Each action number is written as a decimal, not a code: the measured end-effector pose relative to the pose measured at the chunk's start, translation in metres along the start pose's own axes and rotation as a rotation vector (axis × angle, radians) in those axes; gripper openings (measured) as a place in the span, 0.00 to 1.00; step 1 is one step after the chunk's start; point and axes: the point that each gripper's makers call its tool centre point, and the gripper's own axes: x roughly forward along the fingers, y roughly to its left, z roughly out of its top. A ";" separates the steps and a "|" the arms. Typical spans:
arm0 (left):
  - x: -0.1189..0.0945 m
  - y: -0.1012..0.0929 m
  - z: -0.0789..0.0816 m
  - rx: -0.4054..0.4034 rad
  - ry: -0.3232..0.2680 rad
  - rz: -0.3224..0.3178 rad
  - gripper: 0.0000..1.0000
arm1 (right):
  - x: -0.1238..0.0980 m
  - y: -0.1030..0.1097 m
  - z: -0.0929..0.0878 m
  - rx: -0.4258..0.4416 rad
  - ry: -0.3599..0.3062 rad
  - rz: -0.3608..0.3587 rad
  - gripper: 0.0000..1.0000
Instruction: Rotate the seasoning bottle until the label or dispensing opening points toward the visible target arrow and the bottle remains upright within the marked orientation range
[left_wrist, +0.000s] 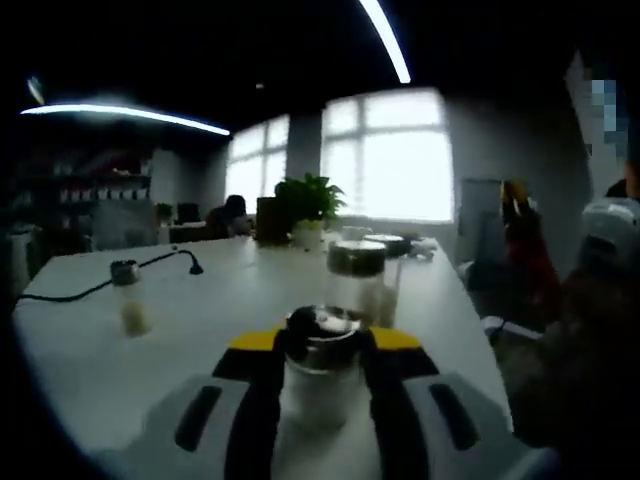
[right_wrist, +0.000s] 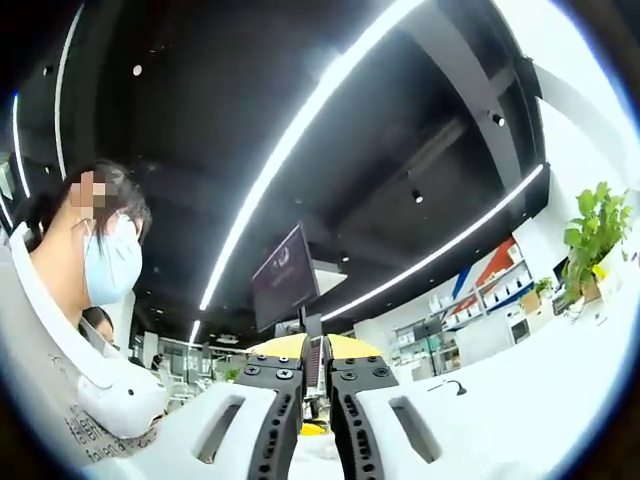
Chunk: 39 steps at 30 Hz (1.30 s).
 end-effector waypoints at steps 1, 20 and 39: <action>-0.001 0.000 0.004 -0.019 -0.016 0.015 0.36 | -0.001 -0.001 0.001 0.001 -0.003 -0.002 0.04; 0.007 0.001 -0.004 0.018 -0.064 0.321 0.41 | -0.012 -0.009 -0.007 -0.004 0.020 -0.044 0.04; 0.006 0.015 0.006 0.017 -0.110 0.293 0.33 | -0.011 -0.013 -0.010 0.009 0.029 -0.051 0.03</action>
